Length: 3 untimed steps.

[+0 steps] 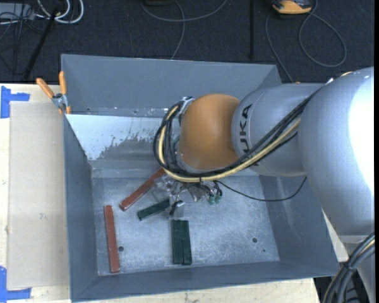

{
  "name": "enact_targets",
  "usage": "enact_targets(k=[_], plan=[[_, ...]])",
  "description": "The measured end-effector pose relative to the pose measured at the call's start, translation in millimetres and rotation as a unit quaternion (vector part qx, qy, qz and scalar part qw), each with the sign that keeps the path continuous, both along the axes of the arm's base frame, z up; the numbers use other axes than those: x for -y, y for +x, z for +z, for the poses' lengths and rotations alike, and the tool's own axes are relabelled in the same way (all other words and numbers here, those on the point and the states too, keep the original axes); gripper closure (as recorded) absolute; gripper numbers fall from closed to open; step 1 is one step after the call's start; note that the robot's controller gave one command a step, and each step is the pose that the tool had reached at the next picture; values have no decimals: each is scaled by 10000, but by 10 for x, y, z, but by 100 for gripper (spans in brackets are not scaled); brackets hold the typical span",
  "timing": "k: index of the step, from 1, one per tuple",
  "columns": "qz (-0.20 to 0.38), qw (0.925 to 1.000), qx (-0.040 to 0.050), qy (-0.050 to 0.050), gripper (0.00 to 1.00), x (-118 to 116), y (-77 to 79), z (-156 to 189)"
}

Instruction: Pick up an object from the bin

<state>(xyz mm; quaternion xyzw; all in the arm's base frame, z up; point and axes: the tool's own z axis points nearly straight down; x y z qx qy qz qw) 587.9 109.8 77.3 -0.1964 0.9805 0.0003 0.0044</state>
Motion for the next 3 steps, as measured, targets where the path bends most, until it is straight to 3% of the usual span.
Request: enact_targets(k=[1,2,3], plan=[[140,9999,13,2,100,-205,354,1151],[-205,9998,-62,-8,100,-351,-177,1014],[-128,9999,18,5,100,-334,158,3008]])
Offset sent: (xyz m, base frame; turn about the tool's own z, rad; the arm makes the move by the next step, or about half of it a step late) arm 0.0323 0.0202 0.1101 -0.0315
